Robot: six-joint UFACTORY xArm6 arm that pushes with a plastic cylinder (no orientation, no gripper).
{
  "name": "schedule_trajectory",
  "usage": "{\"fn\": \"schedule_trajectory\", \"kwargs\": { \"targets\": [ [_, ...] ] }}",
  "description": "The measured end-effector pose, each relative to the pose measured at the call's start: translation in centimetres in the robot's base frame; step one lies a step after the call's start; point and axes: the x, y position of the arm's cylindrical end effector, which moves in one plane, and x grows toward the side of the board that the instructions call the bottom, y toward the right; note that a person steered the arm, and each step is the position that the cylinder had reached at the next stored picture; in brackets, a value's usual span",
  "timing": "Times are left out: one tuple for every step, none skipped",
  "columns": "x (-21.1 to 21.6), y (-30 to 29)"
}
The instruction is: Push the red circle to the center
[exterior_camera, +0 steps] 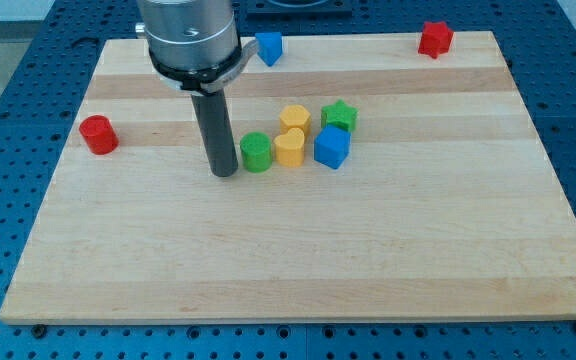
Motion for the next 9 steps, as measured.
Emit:
{"fn": "schedule_trajectory", "kwargs": {
  "targets": [
    [-1.5,1.8],
    [-1.4,0.2],
    [1.8,-7.5],
    [2.7,-17.9],
    [2.0,-21.7],
    [-1.1,-21.7],
    [-4.2,-21.5],
    [-4.8,-18.1],
    [-4.9,-12.9]
  ]
}}
